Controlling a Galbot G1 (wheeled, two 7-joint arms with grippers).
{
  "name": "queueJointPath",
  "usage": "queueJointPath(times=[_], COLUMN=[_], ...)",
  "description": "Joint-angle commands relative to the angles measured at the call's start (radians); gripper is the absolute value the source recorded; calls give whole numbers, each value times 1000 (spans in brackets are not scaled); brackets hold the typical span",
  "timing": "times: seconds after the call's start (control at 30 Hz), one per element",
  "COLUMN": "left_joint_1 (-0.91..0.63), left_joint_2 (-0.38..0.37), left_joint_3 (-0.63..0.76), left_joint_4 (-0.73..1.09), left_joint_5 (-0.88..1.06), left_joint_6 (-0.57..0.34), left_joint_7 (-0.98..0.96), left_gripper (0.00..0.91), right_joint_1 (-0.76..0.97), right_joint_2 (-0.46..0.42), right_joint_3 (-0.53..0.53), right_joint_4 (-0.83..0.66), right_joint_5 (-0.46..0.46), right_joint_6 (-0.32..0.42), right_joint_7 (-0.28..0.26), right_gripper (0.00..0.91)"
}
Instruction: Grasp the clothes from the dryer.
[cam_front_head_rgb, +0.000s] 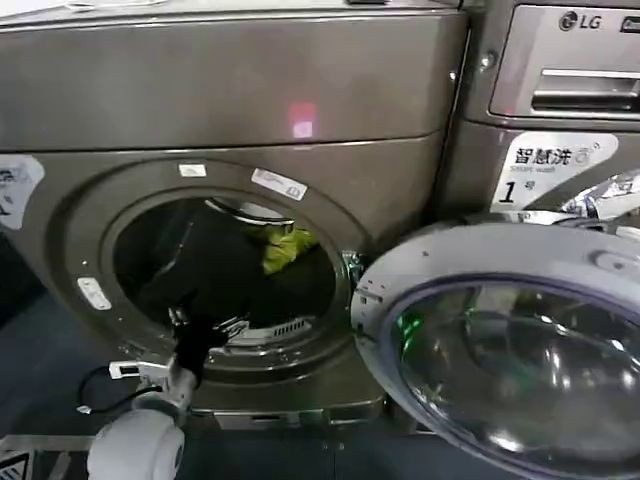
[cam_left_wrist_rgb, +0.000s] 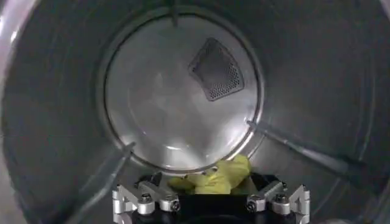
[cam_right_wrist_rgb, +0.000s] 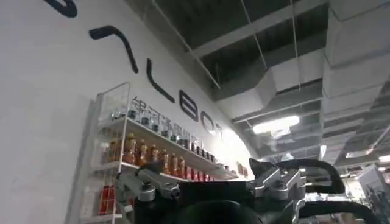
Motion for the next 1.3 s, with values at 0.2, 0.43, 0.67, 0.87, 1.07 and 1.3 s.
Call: queueJointPath(times=[0.2,0.43,0.67,0.87,1.07,1.3], left_joint_1=[-3,-6,-2,2,-1,-76], left_joint_2=[-1,0,4,8,9,12], left_joint_3=[0,0,0,-1,0,5], left_joint_4=[3,2,0,-5,6,87], left_joint_5=[0,0,0,-1,-3,-44], left_joint_6=[-1,1,1,1,-12,-36], left_joint_7=[3,4,4,5,6,5], left_gripper=[907,907,907,907,907,907], right_joint_1=[2,2,-2,-5,-11,-20], right_joint_2=[-2,-2,3,8,17,17], right_joint_3=[1,4,9,11,12,26], right_joint_4=[0,-3,-7,-5,4,1], right_joint_5=[-1,-1,-1,0,-7,-97], right_joint_6=[0,0,0,0,0,-6], right_joint_7=[0,-1,-3,-5,-8,-44], right_gripper=[907,907,907,907,907,907])
